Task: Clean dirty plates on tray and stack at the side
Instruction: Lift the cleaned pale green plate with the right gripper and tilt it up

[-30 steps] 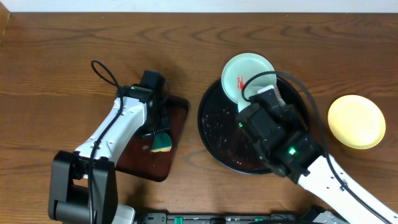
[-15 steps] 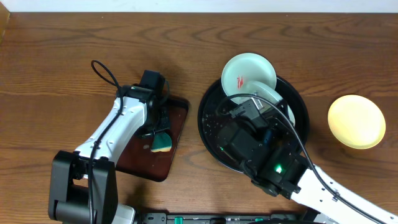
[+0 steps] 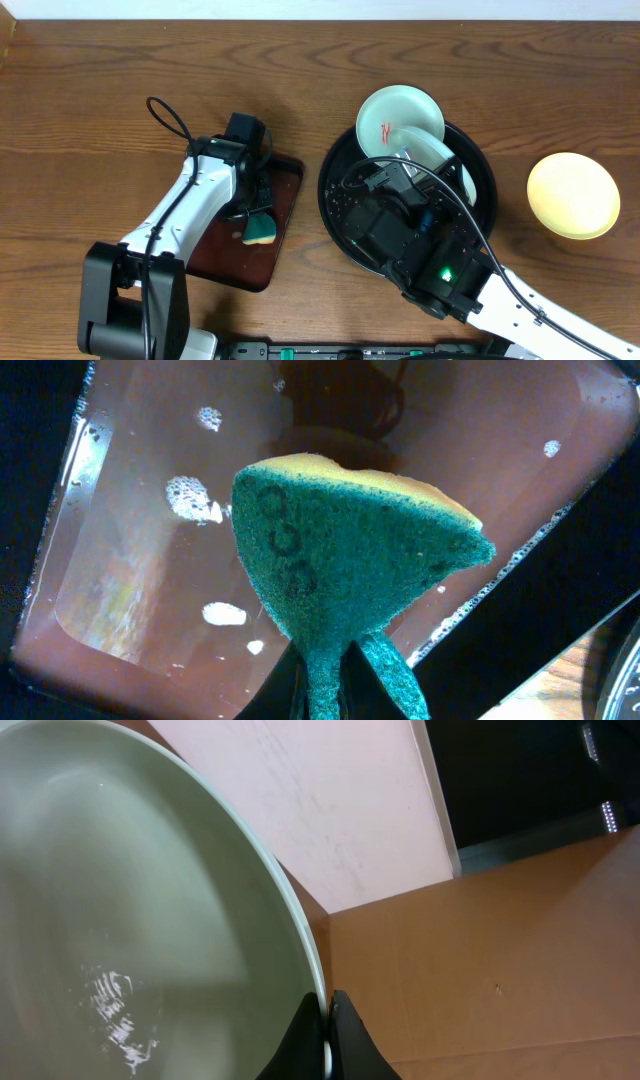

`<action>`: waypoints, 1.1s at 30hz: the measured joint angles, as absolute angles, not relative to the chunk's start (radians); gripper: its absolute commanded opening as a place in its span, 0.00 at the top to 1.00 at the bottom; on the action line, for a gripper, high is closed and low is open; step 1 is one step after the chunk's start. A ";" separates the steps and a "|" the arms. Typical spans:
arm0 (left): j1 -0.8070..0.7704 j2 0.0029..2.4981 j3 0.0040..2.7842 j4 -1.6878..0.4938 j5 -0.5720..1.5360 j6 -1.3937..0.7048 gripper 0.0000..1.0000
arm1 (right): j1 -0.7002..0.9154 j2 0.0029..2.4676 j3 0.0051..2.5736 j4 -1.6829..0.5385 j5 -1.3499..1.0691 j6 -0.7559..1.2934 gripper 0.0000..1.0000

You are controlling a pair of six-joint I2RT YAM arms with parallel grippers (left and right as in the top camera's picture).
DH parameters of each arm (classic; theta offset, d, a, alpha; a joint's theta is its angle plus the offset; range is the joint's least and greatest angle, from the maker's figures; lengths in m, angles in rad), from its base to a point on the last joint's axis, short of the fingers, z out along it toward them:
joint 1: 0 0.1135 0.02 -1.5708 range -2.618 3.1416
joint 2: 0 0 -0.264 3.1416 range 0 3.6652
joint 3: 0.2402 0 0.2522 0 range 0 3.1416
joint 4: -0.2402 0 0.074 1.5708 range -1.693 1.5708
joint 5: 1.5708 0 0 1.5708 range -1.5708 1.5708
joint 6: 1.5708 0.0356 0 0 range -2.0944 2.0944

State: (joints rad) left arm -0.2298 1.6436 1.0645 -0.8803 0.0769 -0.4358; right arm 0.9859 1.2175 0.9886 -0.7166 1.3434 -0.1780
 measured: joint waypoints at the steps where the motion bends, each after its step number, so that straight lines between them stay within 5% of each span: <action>1: -0.230 1.644 1.065 -0.880 0.077 -0.436 0.92 | 0.986 1.217 0.989 -0.717 1.343 -0.178 0.99; 33: -0.230 1.644 1.065 -0.880 0.077 -0.436 0.92 | 0.986 1.217 0.989 -0.702 1.344 -0.182 0.99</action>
